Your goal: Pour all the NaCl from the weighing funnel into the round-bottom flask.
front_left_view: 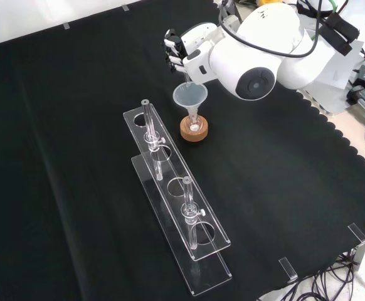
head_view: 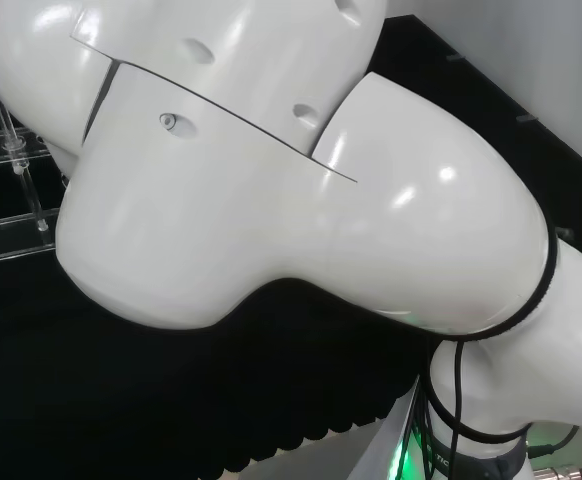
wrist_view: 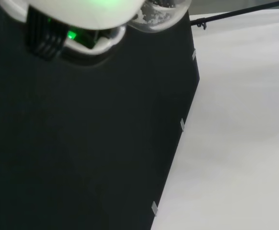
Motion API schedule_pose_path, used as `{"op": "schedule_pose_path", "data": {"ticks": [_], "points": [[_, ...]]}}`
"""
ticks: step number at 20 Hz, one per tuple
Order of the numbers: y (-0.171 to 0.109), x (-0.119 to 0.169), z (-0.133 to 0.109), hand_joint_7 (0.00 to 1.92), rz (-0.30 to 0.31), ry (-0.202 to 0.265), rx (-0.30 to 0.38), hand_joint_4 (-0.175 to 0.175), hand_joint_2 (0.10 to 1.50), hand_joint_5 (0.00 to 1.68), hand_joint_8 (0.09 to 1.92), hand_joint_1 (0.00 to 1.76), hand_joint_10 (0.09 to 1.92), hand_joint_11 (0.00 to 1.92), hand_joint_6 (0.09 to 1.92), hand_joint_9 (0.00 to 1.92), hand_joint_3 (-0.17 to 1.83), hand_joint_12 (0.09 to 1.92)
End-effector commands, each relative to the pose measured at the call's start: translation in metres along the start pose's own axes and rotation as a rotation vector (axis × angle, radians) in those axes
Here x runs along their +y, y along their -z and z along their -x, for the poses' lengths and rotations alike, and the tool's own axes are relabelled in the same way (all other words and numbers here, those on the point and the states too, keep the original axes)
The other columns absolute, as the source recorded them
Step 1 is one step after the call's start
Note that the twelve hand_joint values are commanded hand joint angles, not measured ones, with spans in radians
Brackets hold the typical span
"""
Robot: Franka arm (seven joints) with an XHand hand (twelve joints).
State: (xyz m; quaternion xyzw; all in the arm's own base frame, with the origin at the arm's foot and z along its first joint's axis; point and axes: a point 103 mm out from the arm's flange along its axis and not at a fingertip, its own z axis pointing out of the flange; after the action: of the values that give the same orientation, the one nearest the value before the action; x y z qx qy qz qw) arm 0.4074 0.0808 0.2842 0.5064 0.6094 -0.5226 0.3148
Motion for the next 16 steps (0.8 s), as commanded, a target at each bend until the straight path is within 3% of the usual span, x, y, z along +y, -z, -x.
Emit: {"op": "schedule_pose_path", "data": {"ticks": [1, 8, 16], "points": [[0.001, 0.000, -0.001, 1.19, 0.009, 0.002, 0.013, 0.175, 0.62, 1.59, 0.44, 1.16, 0.09, 1.23, 0.09, 1.49, 0.58, 0.75], [-0.004, 0.001, 0.001, 1.19, 0.013, -0.005, 0.058, 0.175, 0.62, 1.59, 0.44, 1.16, 0.09, 1.23, 0.09, 1.49, 0.58, 0.75], [-0.012, 0.007, 0.006, 1.19, 0.026, 0.000, 0.207, 0.175, 0.62, 1.59, 0.44, 1.16, 0.09, 1.24, 0.09, 1.49, 0.58, 0.74]]}}
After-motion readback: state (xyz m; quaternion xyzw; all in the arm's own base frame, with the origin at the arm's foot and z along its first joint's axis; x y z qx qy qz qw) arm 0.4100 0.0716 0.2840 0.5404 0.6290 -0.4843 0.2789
